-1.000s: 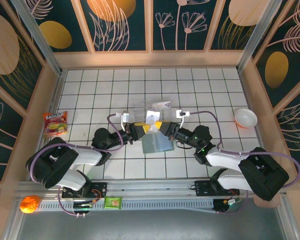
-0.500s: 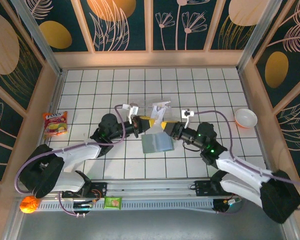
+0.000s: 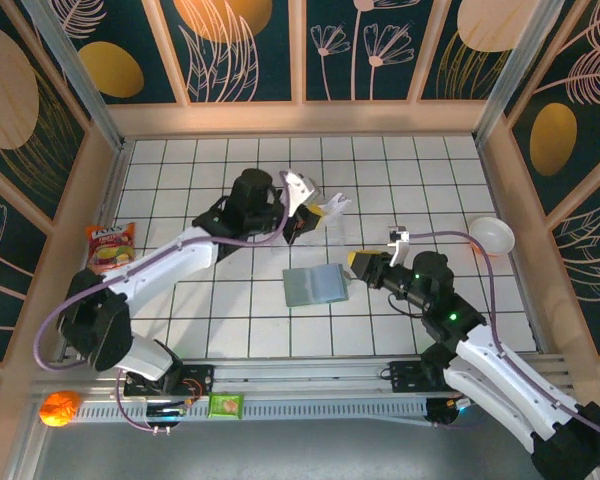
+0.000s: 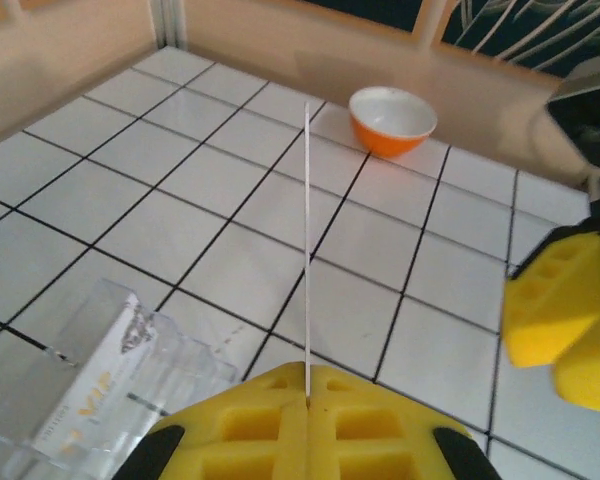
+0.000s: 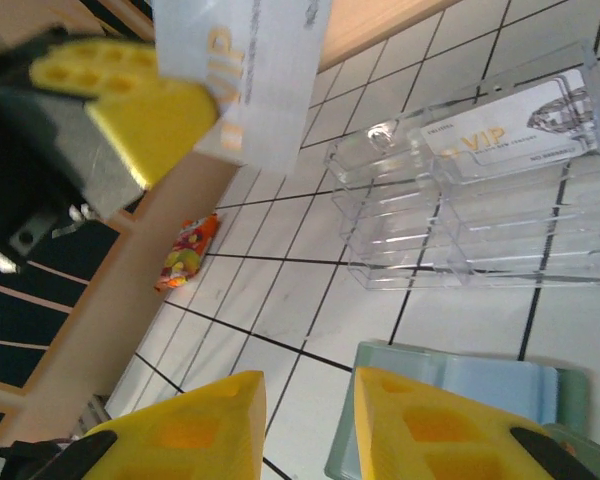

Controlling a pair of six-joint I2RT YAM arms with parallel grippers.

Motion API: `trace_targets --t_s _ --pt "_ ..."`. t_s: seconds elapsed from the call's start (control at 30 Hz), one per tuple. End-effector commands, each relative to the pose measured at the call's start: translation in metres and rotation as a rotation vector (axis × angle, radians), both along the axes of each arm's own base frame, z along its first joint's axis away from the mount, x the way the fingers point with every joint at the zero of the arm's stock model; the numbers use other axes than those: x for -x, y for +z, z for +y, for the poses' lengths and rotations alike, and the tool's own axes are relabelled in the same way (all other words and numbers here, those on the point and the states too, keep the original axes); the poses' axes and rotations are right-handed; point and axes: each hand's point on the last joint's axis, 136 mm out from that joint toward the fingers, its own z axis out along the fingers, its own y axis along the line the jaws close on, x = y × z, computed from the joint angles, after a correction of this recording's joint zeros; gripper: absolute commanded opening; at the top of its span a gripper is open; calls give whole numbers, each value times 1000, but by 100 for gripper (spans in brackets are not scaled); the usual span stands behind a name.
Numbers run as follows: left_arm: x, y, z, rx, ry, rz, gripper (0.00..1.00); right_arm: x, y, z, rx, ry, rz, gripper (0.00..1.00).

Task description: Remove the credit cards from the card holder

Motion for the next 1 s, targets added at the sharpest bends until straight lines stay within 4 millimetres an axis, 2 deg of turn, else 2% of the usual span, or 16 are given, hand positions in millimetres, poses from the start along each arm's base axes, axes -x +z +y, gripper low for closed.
trace_targets --t_s 0.0,0.1,0.23,0.33,0.5,0.73,0.97 --pt "-7 -44 9 -303 -78 -29 0 -1 -10 -8 48 -25 14 30" --pt "-28 -55 8 -450 -94 -21 0 -3 -12 -14 65 -47 20 30" --pt "-54 -59 7 -586 -92 -59 0 -4 -20 -18 83 -65 52 30" --pt "-69 -58 7 -622 -68 -109 0 -12 -29 -29 100 -113 95 29" --pt "-73 -59 0 -582 -78 -175 0 -16 -37 -37 104 -139 129 29" --pt "-72 -88 1 -631 -109 -152 0 -22 -37 -49 104 -177 150 29" --pt "-72 -100 1 -647 -132 -166 0 -28 -37 -55 96 -195 169 30"
